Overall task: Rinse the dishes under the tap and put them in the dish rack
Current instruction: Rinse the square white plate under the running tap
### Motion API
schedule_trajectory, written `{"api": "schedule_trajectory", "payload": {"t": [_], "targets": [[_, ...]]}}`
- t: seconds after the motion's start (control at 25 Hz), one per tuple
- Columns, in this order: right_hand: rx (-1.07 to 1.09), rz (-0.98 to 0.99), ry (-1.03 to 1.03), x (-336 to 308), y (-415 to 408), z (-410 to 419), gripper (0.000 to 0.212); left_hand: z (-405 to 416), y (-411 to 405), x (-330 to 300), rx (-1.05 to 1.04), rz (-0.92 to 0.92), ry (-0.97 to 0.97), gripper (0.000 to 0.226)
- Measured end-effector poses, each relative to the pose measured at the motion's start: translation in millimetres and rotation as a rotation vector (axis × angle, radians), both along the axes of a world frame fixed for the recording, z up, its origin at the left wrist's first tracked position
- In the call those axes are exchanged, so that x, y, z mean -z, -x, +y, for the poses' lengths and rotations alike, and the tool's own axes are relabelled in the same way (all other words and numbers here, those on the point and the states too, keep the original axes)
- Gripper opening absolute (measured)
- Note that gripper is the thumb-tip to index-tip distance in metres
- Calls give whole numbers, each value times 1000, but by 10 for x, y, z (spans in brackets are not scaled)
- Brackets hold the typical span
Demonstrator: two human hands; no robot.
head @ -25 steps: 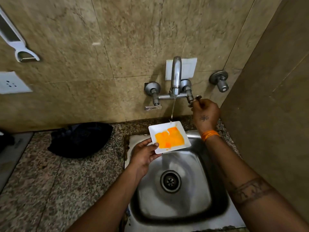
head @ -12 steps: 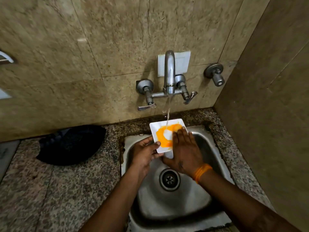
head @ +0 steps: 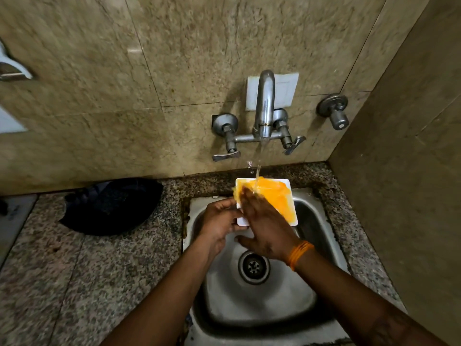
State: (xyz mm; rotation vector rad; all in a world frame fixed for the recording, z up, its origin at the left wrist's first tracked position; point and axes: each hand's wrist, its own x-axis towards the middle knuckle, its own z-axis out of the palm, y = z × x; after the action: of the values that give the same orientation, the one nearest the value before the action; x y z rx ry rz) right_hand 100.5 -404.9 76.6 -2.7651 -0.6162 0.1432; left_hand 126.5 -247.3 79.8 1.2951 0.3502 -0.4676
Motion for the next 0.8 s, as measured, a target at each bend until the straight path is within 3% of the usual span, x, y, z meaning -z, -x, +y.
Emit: {"api": "schedule_trajectory", "payload": {"t": [0.12, 0.28, 0.48, 0.68, 0.8], "targets": [[-81, -16, 35, 46, 198, -107, 99, 89, -57, 13, -56, 4, -14, 31], [55, -54, 256, -83, -71, -365, 104, 29, -11, 51, 12, 56, -48, 28], [-164, 52, -10, -54, 75, -85, 105, 9, -64, 12, 41, 15, -111, 35], [89, -50, 319, -21, 21, -498, 106, 89, -64, 50, -20, 56, -125, 28], [-5, -25, 114, 68, 79, -191, 103, -103, -111, -19, -16, 22, -121, 31]]}}
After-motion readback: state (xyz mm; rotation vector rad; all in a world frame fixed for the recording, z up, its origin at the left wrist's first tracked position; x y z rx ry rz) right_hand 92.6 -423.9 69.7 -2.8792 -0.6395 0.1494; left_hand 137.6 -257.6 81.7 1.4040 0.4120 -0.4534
